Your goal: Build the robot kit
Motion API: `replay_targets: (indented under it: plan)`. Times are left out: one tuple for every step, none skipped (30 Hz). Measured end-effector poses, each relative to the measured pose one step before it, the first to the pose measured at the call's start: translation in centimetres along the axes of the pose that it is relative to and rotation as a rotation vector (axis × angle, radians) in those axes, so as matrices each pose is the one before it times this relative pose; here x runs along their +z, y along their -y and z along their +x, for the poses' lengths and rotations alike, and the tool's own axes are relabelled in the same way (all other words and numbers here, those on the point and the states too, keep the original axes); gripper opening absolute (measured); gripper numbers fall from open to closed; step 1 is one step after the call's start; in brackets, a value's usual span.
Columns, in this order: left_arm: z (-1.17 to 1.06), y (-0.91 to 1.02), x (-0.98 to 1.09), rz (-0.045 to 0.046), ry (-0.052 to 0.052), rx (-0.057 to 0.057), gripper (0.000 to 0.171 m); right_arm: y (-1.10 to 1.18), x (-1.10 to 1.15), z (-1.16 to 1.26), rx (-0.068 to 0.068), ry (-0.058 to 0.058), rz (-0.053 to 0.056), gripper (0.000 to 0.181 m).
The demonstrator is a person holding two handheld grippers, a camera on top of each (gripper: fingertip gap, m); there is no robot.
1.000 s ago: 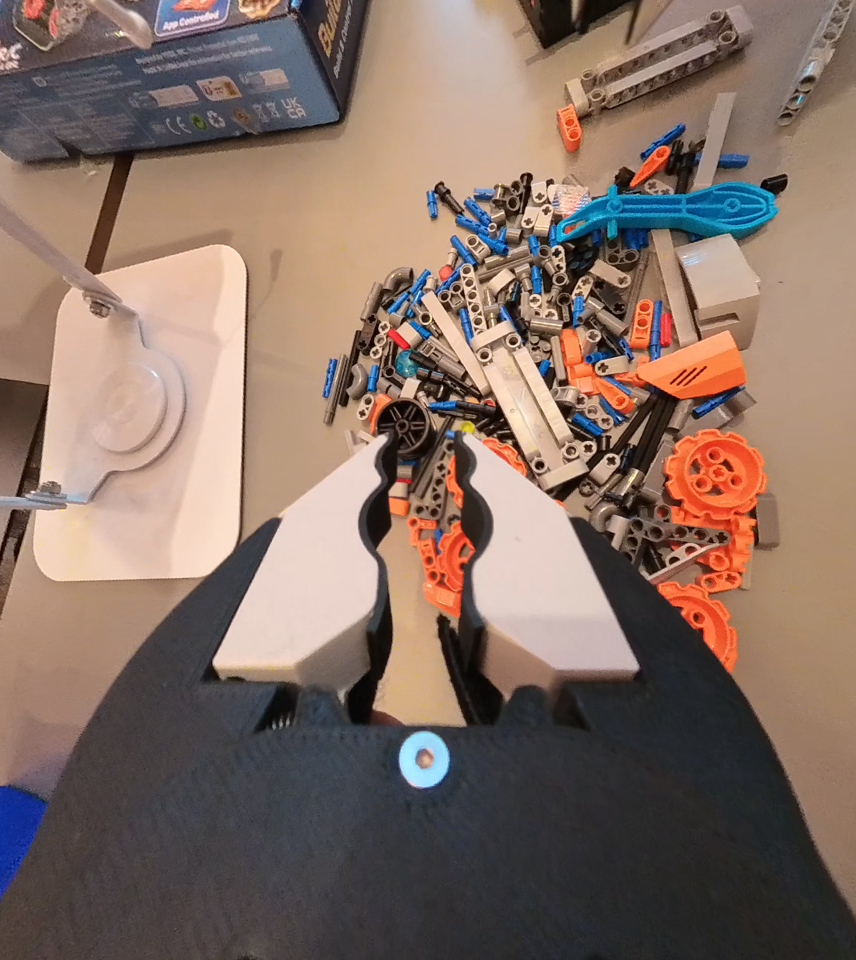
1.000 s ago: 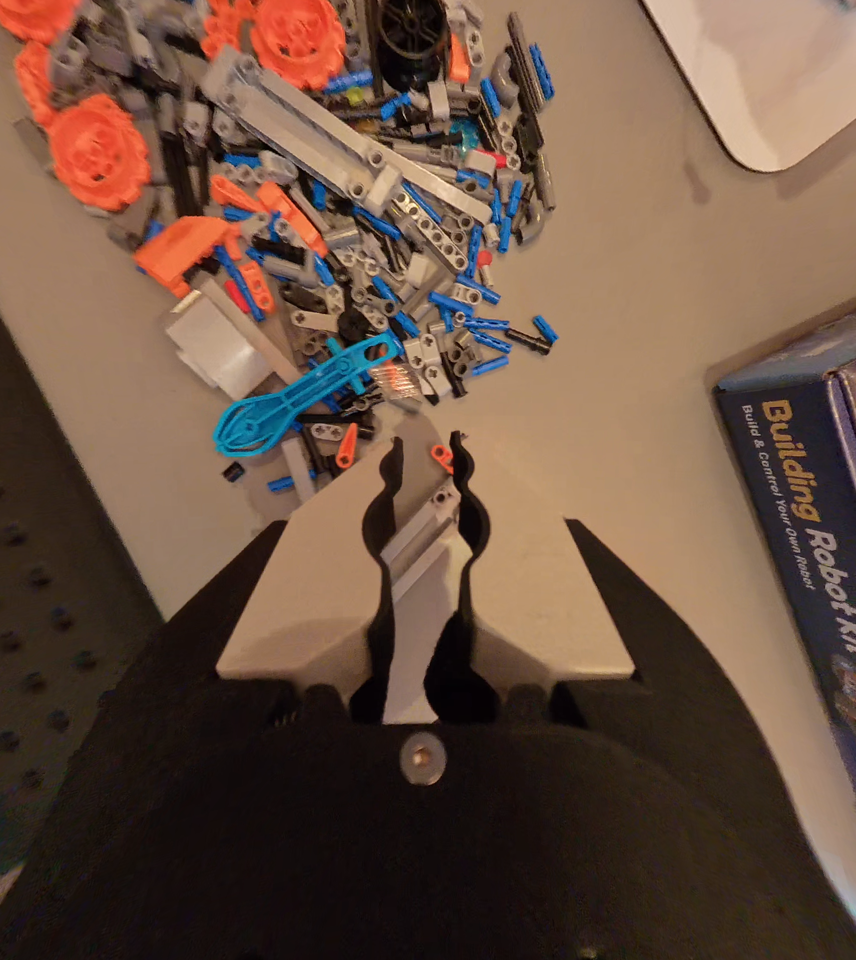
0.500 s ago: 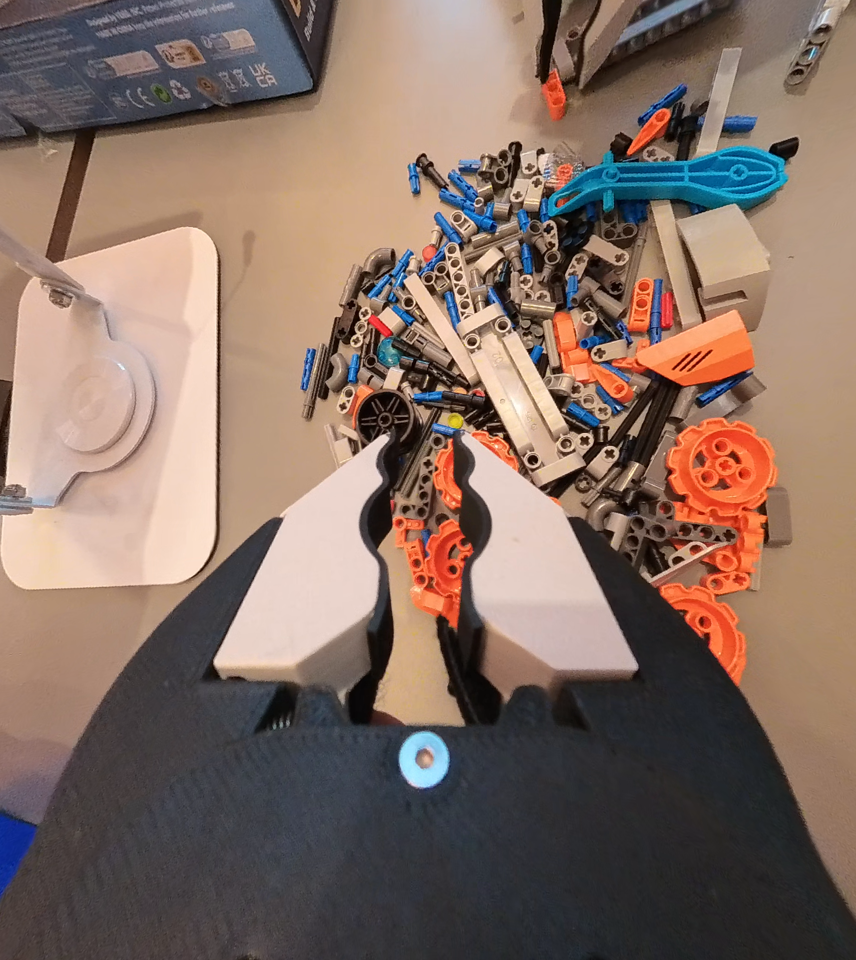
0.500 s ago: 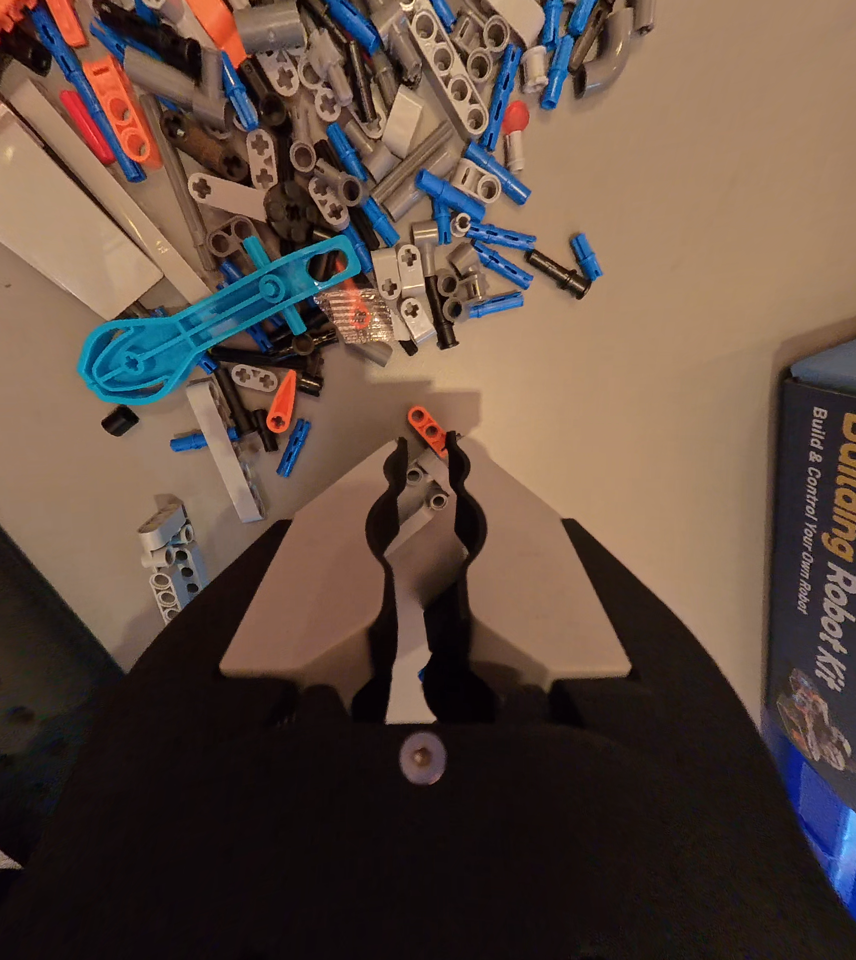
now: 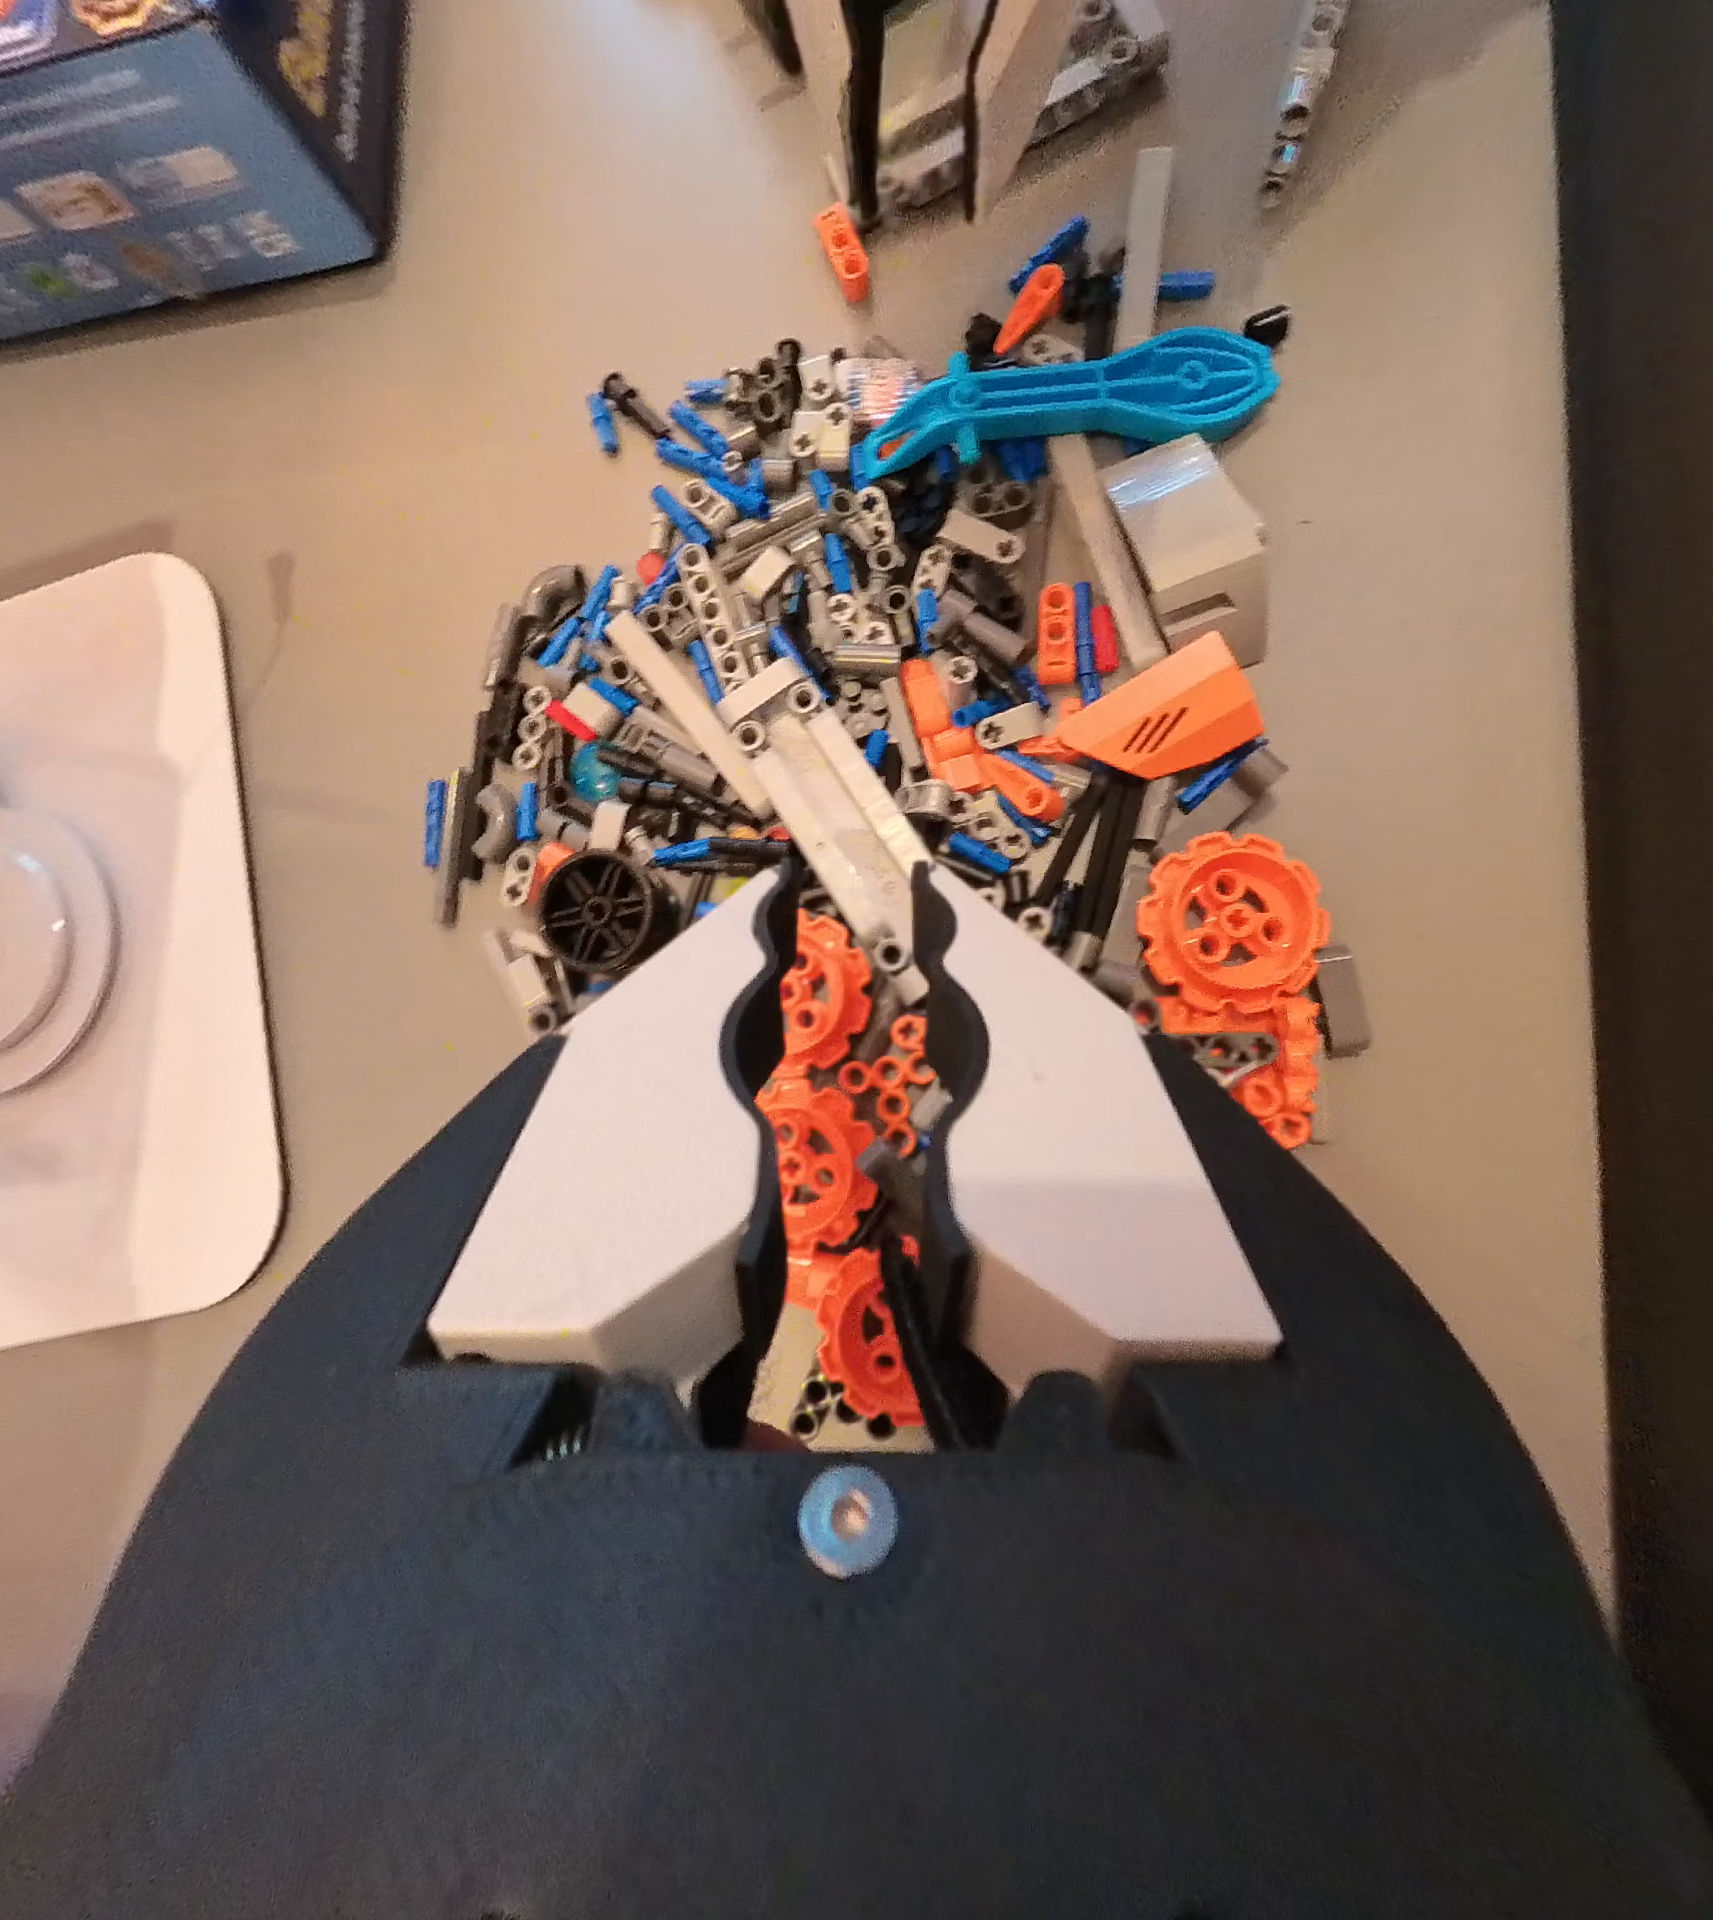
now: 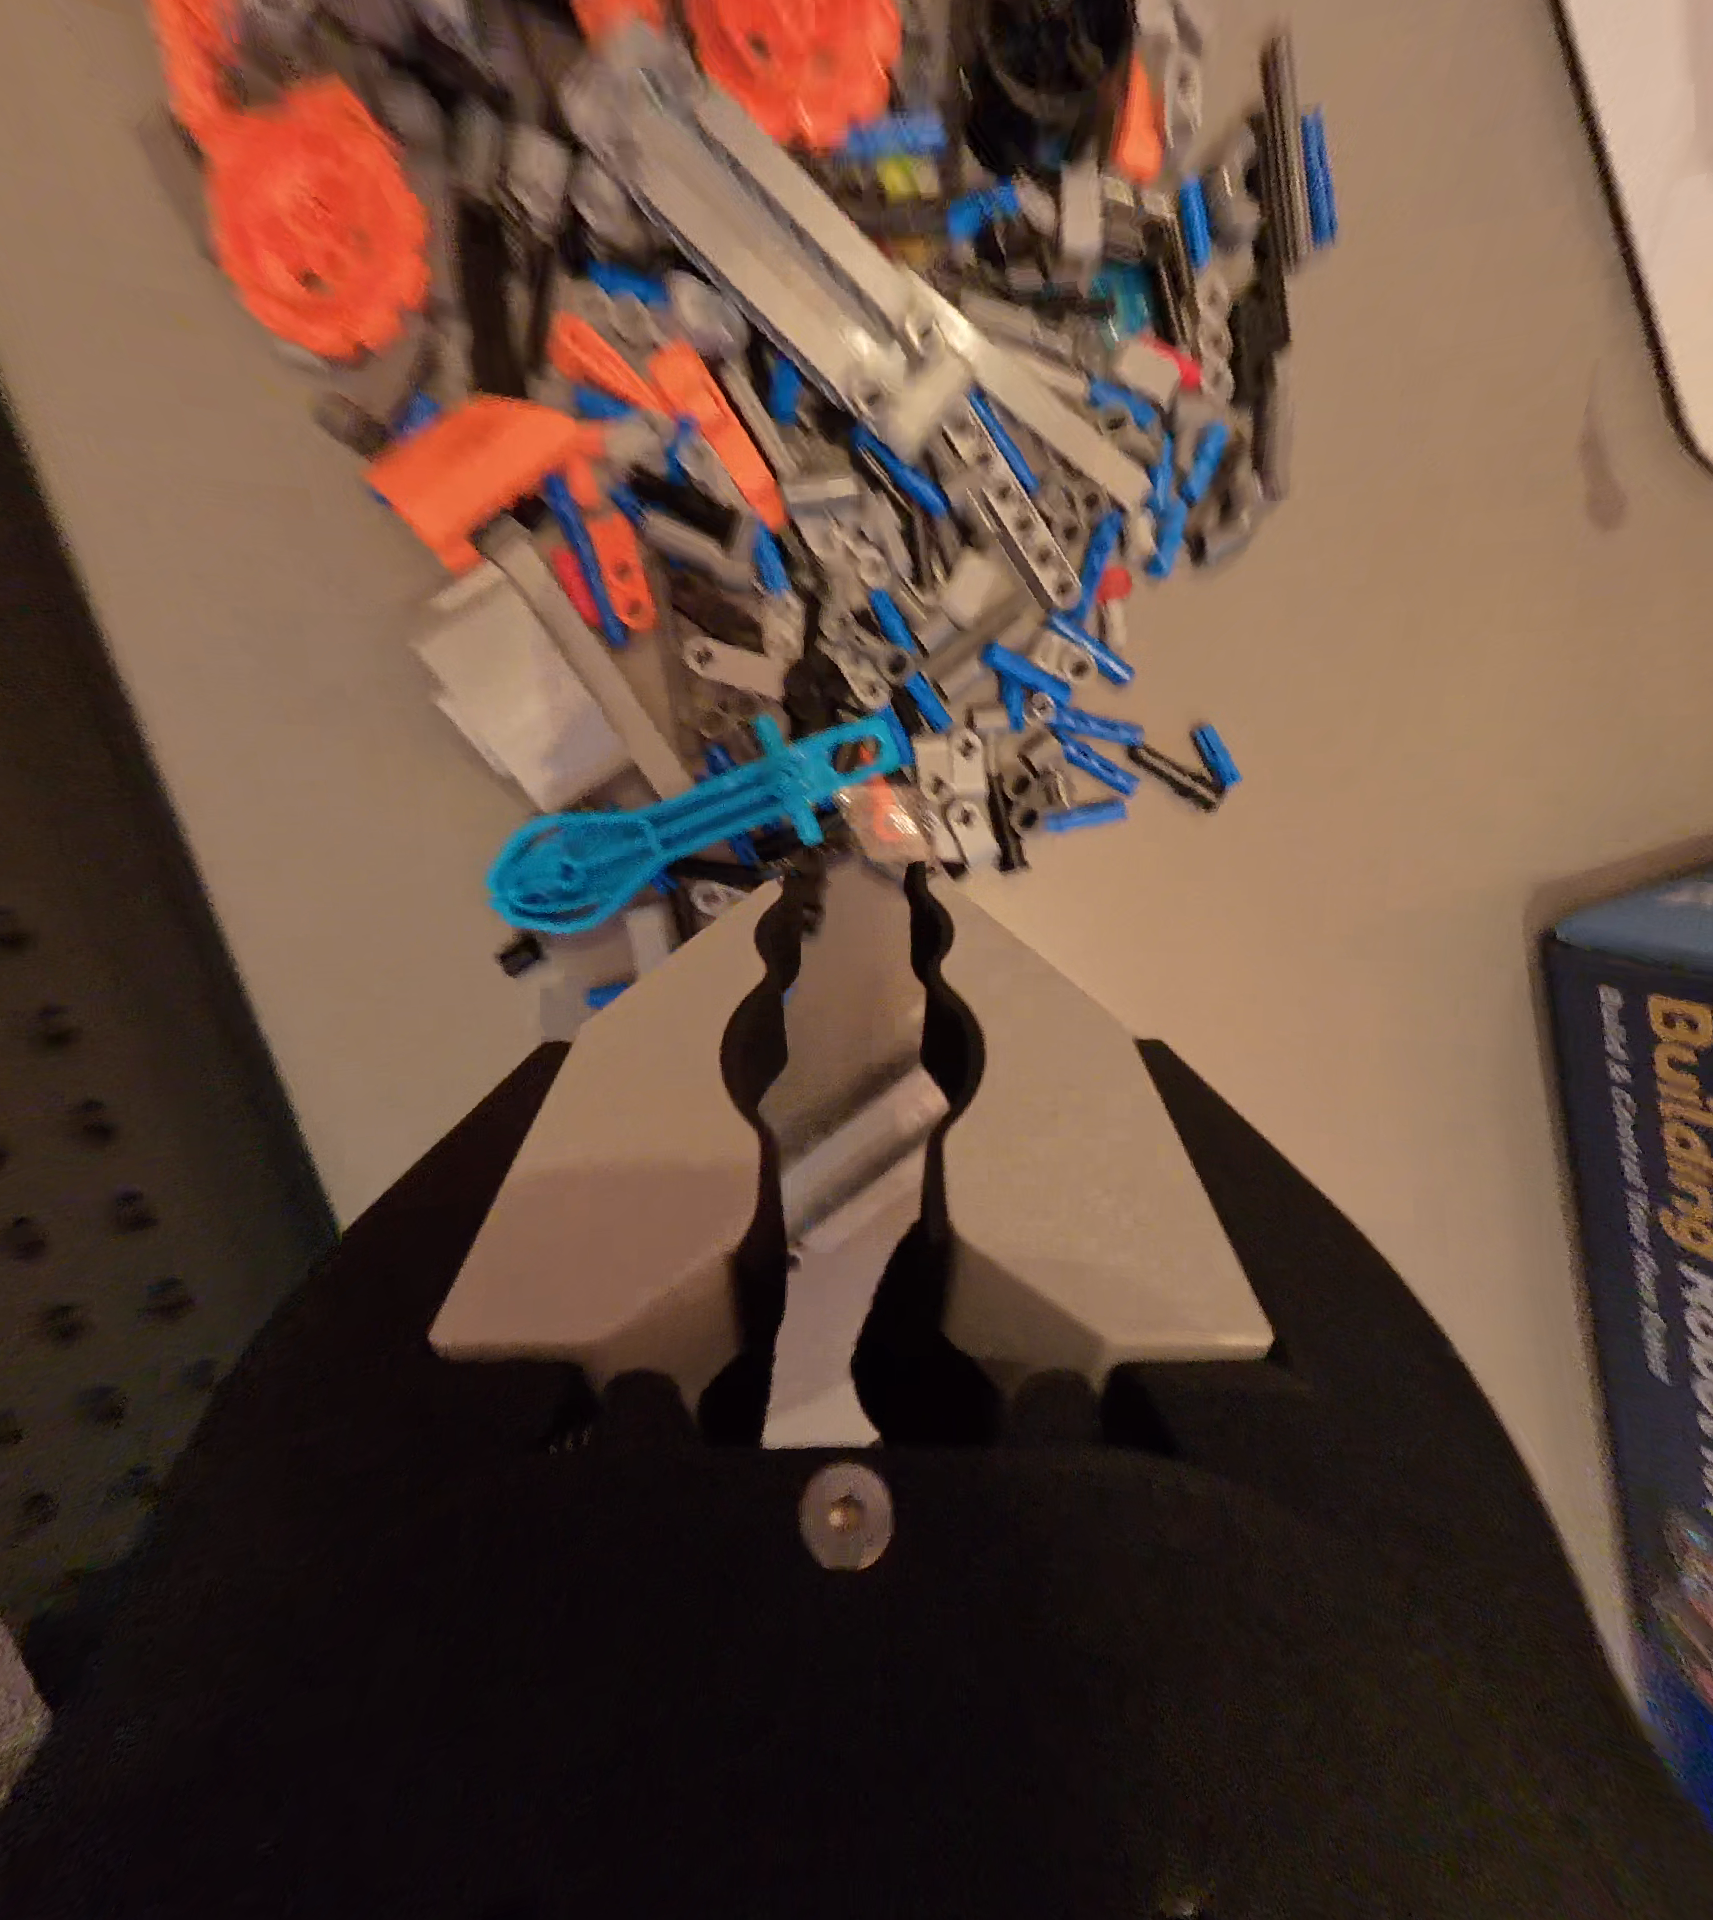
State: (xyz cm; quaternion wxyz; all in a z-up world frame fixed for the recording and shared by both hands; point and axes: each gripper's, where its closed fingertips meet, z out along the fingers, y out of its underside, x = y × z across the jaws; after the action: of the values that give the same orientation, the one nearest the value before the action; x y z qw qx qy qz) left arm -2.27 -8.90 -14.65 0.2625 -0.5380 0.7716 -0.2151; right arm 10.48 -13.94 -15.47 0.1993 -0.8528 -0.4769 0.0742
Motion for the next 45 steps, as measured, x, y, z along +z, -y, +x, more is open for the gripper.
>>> replay_targets:
  plan:
    - [0.386, 0.102, 0.234, -0.00193, -0.0155, 0.0067, 0.019, 0.864, -0.145, -0.784, -0.0042, 0.0292, 0.0414, 0.018]
    - [0.303, 0.028, 0.249, -0.00544, -0.0115, 0.0064, 0.019, 1.024, 0.135, -0.853, -0.0114, 0.0279, 0.0421, 0.015]
    - [0.131, -0.056, 0.235, -0.00911, -0.0033, 0.0052, 0.019, 0.899, 0.454, -0.858, -0.0152, 0.0274, 0.0291, 0.012]
    - [0.07, -0.036, 0.194, -0.00657, -0.0003, 0.0033, 0.019, 0.572, 0.683, -0.777, -0.0135, 0.0277, 0.0081, 0.011]
    - [0.108, 0.008, 0.129, -0.00238, -0.004, 0.001, 0.019, 0.324, 0.756, -0.517, -0.0106, 0.018, -0.0047, 0.011]
    - [0.093, 0.031, 0.073, 0.00076, -0.0032, 0.0005, 0.019, 0.166, 0.735, -0.177, -0.0055, 0.0034, -0.0109, 0.01]
    - [0.028, 0.045, 0.022, 0.00194, 0.0001, -0.0006, 0.018, 0.033, 0.673, 0.023, -0.0018, -0.0029, -0.0163, 0.01]
    - [0.005, 0.074, 0.016, 0.00339, 0.0013, -0.0014, 0.018, -0.023, 0.584, 0.048, -0.0028, -0.0027, -0.0165, 0.009]
    - [0.064, 0.065, 0.018, 0.00219, -0.0017, 0.0015, 0.019, 0.041, 0.494, -0.074, -0.0046, 0.0035, -0.0105, 0.009]
    - [0.075, 0.032, 0.035, 0.0001, -0.0019, 0.0032, 0.019, 0.056, 0.44, -0.237, -0.0056, 0.0132, -0.0076, 0.009]
    - [0.054, -0.019, 0.034, -0.00192, -0.0015, 0.0019, 0.019, -0.016, 0.411, -0.204, -0.0043, 0.0113, -0.0102, 0.009]
    - [0.016, -0.067, 0.034, -0.00381, -0.0001, 0.001, 0.019, -0.12, 0.365, 0.064, -0.0043, -0.0041, -0.0142, 0.009]
    - [-0.022, -0.085, 0.013, -0.00369, 0.0013, 0.0005, 0.019, -0.112, 0.273, 0.254, -0.0027, -0.0146, -0.0113, 0.008]
    - [-0.022, -0.049, -0.016, -0.00151, 0.001, -0.0004, 0.019, 0.111, 0.174, 0.056, 0.004, 0.0002, 0.0045, 0.006]
    - [-0.009, -0.001, -0.041, 0.00125, 0.0003, -0.0007, 0.019, 0.179, 0.105, -0.142, 0.0081, 0.0146, 0.0083, 0.007]
    - [-0.011, 0.024, -0.051, 0.00192, 0.0005, -0.0001, 0.019, 0.037, 0.062, -0.071, 0.0008, 0.0056, 0.0008, 0.008]
    - [-0.023, 0.02, -0.052, 0.00086, 0.0016, 0.0003, 0.018, -0.027, 0.021, 0.077, -0.004, -0.0059, -0.0027, 0.007]
    - [-0.012, 0.029, -0.034, 0.0014, 0.0009, -0.0002, 0.018, 0.029, 0.013, 0.018, 0.0007, 0.0003, 0.0012, 0.007]
    - [0.038, 0.026, 0.001, 0.0012, -0.0021, -0.0002, 0.018, 0.043, 0.018, 0.009, 0.0042, 0.0039, 0.0037, 0.007]
    - [0.045, -0.021, 0.02, -0.00178, -0.0011, 0.0014, 0.019, 0.021, -0.005, 0.003, 0.0053, 0.0046, 0.0036, 0.006]
    - [0.005, -0.045, 0.023, -0.00335, 0.0007, 0.0018, 0.019, 0.018, -0.054, 0.034, 0.0064, 0.0037, 0.0041, 0.005]
    - [0.009, -0.032, 0.019, -0.00155, -0.0003, -0.0004, 0.019, -0.007, -0.067, 0.102, 0.0049, -0.0009, 0.0045, 0.005]
    - [-0.011, 0.001, 0.004, 0.00086, -0.0006, -0.0012, 0.019, -0.015, -0.048, 0.05, 0.0043, 0.0016, 0.0059, 0.005]
    - [-0.016, -0.005, -0.002, 0.00091, 0.0001, -0.0014, 0.019, -0.011, -0.07, 0.068, 0.0051, 0.0005, 0.0052, 0.005]
    - [-0.021, -0.003, 0.001, 0.00032, 0.0007, -0.001, 0.019, 0.031, -0.104, 0.064, 0.0035, -0.0015, 0.0071, 0.005]
    - [-0.002, -0.003, 0.013, -0.00003, -0.0004, -0.0004, 0.019, 0.088, -0.145, 0.012, 0.0052, 0.0024, 0.0098, 0.005]
    - [0.043, 0.017, 0.018, 0.0001, -0.001, 0.001, 0.019, 0.117, -0.191, 0.028, 0.0056, 0.0015, 0.0125, 0.005]
    - [0.015, 0.038, 0.02, 0.00068, 0.0003, 0.0015, 0.019, 0.122, -0.242, 0.134, 0.0059, -0.0036, 0.0148, 0.005]
    - [-0.023, 0.061, 0.008, 0.00221, 0.0025, 0.0013, 0.019, 0.149, -0.282, 0.149, 0.0086, -0.0035, 0.0164, 0.005]
    - [-0.025, 0.116, -0.01, 0.00497, 0.0025, 0.0012, 0.019, 0.174, -0.3, 0.192, 0.0092, -0.0058, 0.0185, 0.005]
    - [-0.029, 0.199, -0.02, 0.00966, 0.0035, 0.0025, 0.018, 0.215, -0.345, 0.164, 0.0087, -0.0047, 0.0222, 0.005]
    - [-0.075, 0.272, -0.01, 0.01278, 0.0054, 0.0021, 0.019, 0.3, -0.38, 0.115, 0.0086, -0.0022, 0.0261, 0.005]
    - [-0.092, 0.318, 0.005, 0.01397, 0.0074, 0.0018, 0.019, 0.352, -0.42, 0.088, 0.0066, -0.0025, 0.0282, 0.005]
    - [-0.111, 0.383, 0.017, 0.01537, 0.0103, 0.0038, 0.019, 0.387, -0.419, 0.103, 0.0037, -0.0069, 0.0293, 0.005]
    - [-0.122, 0.459, 0.05, 0.01892, 0.0112, 0.0036, 0.019, 0.416, -0.421, 0.127, -0.0006, -0.0104, 0.0298, 0.005]
    - [0.02, 0.516, 0.086, 0.02165, 0.0021, 0.0017, 0.019, 0.41, -0.386, 0.125, -0.003, -0.0118, 0.0272, 0.005]
    - [0.125, 0.412, 0.116, 0.01617, -0.0014, 0.0052, 0.019, 0.403, -0.383, 0.161, -0.0048, -0.0149, 0.0257, 0.005]
    - [-0.078, 0.319, 0.098, 0.01107, 0.0124, 0.0091, 0.019, 0.36, -0.376, 0.13, -0.0089, -0.0142, 0.0231, 0.005]
    - [-0.183, 0.323, 0.078, 0.01117, 0.0155, 0.0024, 0.018, 0.306, -0.356, 0.08, -0.0082, -0.0124, 0.0188, 0.005]
    - [-0.035, 0.441, 0.034, 0.0204, 0.004, -0.0034, 0.019, 0.28, -0.349, 0.058, -0.0044, -0.011, 0.0168, 0.004]
    - [0.057, 0.533, 0.001, 0.02764, -0.0011, -0.0016, 0.019, 0.262, -0.315, -0.03, -0.0041, -0.0054, 0.0145, 0.005]
    - [-0.118, 0.53, -0.034, 0.02593, 0.0102, 0.0002, 0.019, 0.175, -0.258, -0.037, -0.0058, -0.0062, 0.0095, 0.005]
    - [-0.124, 0.376, -0.009, 0.0158, 0.0094, -0.0024, 0.019, 0.121, -0.218, 0.056, -0.008, -0.0129, 0.0056, 0.005]
    - [0.042, 0.278, 0.003, 0.01122, 0.0011, 0.0014, 0.018, 0.069, -0.163, 0.036, -0.0094, -0.0113, 0.0022, 0.005]
    - [0.104, 0.263, 0.034, 0.01171, -0.0016, 0.0019, 0.018, 0.024, -0.091, -0.065, -0.0076, -0.0036, -0.0018, 0.004]
